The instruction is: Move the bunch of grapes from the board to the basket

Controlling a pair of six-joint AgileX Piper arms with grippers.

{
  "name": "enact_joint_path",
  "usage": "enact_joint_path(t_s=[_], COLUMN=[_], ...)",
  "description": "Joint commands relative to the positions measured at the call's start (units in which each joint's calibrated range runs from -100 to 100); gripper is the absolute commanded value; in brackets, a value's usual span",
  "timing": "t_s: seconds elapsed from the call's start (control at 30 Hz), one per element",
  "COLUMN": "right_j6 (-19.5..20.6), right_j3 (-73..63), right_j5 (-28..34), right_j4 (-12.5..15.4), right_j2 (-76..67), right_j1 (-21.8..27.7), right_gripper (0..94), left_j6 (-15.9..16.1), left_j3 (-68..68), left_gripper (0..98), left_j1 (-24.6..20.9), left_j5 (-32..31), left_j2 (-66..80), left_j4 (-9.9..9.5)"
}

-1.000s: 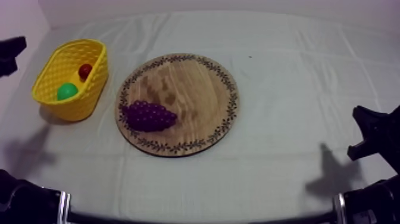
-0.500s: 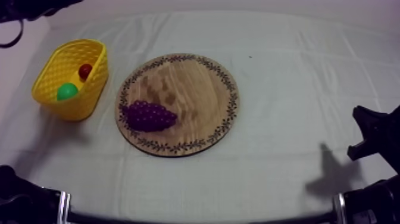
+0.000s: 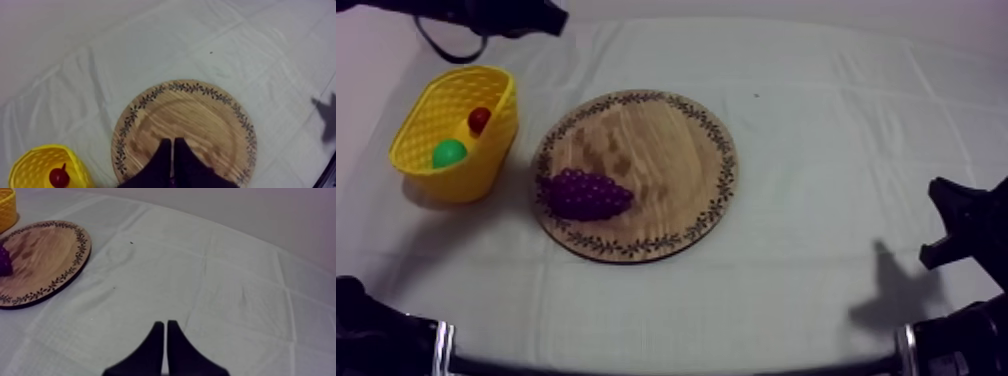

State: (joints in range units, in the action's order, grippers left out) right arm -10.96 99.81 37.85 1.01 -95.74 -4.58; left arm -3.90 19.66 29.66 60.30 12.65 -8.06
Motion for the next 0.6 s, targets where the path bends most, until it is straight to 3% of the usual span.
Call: enact_joint_path(t_s=[0.0,0.27,0.57], right_j6=[0.0,0.0,0.0], right_j3=[0.0,0.0,0.0], right_j5=[0.0,0.0,0.0], right_j4=[0.0,0.0,0.0], right_j2=[0.0,0.0,0.0], right_j1=[0.0,0.0,0.0], right_gripper=[0.4,0.4,0.4], left_j6=[-0.1,0.5,3.8], left_j3=[0.3,5.5,13.6], left_gripper=[0.0,0.0,0.1], left_j1=[0.3,1.1,2.1], left_j5=[0.5,1.1,3.6], left_j2=[-3.1,-7.2,-5.2], left_j4=[-0.79,-3.37,-2.71])
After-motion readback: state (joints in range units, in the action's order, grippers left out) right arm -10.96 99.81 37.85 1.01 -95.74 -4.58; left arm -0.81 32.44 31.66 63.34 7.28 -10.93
